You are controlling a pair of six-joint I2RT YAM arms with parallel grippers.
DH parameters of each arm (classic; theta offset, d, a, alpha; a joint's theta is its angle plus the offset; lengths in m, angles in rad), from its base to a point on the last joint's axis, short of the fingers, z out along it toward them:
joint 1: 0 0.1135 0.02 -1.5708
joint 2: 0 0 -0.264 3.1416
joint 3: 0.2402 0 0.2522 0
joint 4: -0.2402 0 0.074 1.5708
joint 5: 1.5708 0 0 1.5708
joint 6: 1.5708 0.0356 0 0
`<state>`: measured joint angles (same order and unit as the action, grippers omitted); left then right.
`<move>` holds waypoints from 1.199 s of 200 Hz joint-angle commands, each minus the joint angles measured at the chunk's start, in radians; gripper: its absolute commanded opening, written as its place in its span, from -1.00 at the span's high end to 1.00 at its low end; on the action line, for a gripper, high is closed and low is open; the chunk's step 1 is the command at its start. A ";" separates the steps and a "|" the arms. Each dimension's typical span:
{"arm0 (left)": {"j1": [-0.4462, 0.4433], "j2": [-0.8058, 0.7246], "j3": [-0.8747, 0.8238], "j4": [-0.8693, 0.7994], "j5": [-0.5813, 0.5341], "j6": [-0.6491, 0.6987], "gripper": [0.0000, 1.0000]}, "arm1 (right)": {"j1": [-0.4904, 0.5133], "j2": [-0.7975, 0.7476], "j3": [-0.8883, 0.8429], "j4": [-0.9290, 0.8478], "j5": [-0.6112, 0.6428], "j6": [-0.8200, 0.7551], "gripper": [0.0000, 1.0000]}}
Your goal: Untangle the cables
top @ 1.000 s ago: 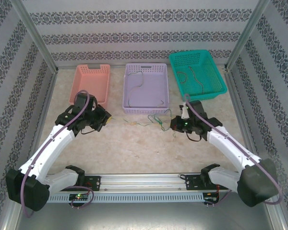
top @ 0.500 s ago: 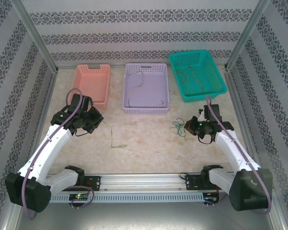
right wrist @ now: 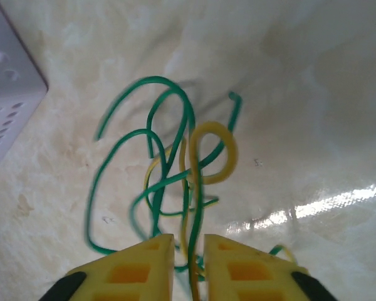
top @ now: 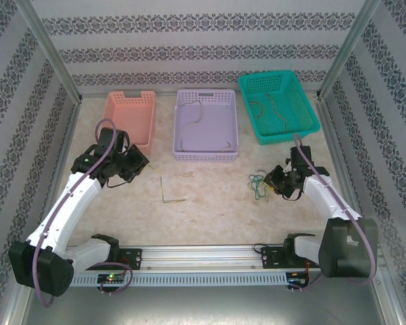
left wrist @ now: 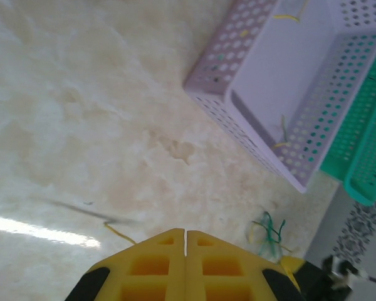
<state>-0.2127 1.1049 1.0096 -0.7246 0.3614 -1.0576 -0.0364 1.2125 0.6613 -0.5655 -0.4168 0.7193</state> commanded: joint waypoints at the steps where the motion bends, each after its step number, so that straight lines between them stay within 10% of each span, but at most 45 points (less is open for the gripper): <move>1: 0.014 0.016 0.028 0.098 0.108 0.014 1.00 | 0.020 -0.014 0.043 -0.018 -0.004 0.032 0.28; 100: 0.000 0.148 0.251 0.214 0.549 0.303 1.00 | 0.229 -0.152 0.193 -0.033 -0.026 0.201 -0.01; 240: -0.026 0.163 0.187 0.515 0.609 0.520 1.00 | 0.595 0.173 0.297 0.221 -0.260 0.563 -0.03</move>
<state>-0.2253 1.2621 1.2034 -0.3180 0.9390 -0.5797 0.5549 1.3682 0.9581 -0.4198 -0.6621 1.2018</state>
